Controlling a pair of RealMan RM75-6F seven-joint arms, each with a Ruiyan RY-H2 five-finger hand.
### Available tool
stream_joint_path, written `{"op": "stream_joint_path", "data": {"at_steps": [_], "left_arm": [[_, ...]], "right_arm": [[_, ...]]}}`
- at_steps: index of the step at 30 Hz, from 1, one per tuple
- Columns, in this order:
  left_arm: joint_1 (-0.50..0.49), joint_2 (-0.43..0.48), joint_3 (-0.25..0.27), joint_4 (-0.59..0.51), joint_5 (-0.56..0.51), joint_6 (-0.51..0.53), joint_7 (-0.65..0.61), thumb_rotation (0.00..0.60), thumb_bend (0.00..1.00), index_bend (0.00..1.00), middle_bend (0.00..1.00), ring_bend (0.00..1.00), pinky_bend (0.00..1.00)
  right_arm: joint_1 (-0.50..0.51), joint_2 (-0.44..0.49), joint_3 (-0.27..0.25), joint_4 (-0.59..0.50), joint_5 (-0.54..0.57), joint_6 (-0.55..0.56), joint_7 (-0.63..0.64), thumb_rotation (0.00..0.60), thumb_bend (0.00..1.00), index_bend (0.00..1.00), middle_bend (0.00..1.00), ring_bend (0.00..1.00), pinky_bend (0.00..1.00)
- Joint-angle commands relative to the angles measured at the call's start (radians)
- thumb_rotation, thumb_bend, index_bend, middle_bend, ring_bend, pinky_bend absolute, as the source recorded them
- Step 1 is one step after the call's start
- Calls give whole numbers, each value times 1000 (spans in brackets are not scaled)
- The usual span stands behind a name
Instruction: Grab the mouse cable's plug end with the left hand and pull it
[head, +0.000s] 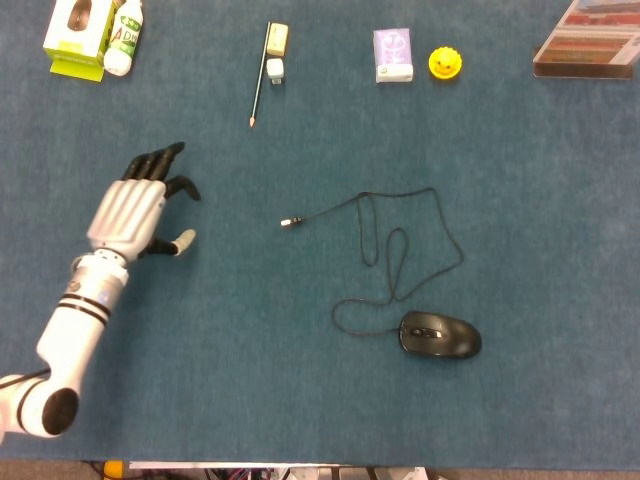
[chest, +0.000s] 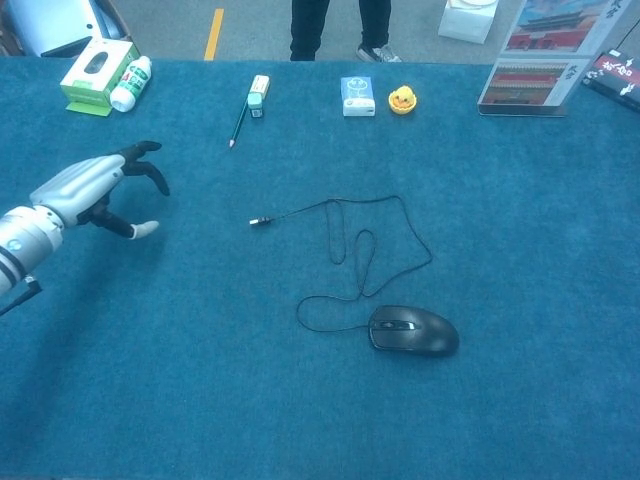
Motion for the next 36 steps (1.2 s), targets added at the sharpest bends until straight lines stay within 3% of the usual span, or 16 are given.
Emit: {"op": "stream_joint_path", "data": {"at_steps": [1,18,36], "left_arm": [[-11,-20,-11,-6,-14,0,13,600,321,392,0,0,38],[-48,-186,-39,65,-49,27,24,600,333,399,0,0,38],[-70,-248,-37,112,-69,19,63,600,333,403,0,0,38]], "right_arm": [[-2,0,0,4,-5,6,5,600,0,163,60,72,286],[-31,14,-1,14,-18,61,42,600,0,163,60,72,285],[-44,27,6,19,-23,88,69,600,0,163,60,72,285]]}}
